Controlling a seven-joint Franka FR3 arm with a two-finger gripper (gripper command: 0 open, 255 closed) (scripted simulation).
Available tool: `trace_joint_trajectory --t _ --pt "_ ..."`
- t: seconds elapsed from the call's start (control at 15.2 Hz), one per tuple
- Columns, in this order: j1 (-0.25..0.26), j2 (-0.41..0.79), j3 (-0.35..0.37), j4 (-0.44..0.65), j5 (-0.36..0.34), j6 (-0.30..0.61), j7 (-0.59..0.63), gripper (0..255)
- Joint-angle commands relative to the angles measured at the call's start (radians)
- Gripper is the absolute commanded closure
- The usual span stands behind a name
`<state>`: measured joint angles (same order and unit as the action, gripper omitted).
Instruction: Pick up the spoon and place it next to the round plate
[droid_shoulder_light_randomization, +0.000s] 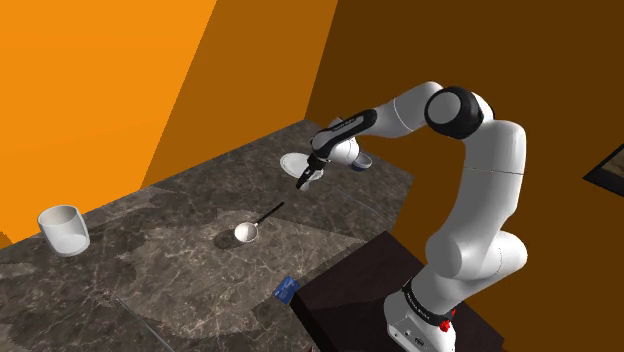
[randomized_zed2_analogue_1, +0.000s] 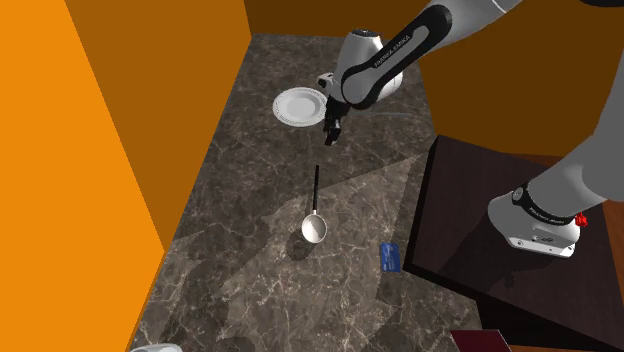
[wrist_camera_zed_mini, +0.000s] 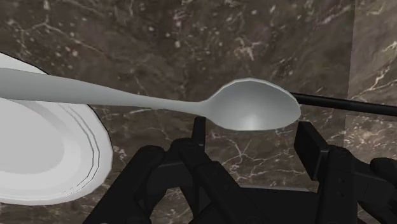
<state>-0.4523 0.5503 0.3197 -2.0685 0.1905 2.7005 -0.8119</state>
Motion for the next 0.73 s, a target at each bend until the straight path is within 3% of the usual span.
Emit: trace_joint_trajectory --t 0.0,0.2,0.66 --pt "-0.038 0.016 -0.006 0.029 -0.002 -0.024 -0.043 255" --pt "-0.104 0.042 -0.017 0.085 -0.005 -0.074 -0.116 255" --pt "-0.095 0.124 -0.027 0.105 -0.013 -0.014 -0.127 255"
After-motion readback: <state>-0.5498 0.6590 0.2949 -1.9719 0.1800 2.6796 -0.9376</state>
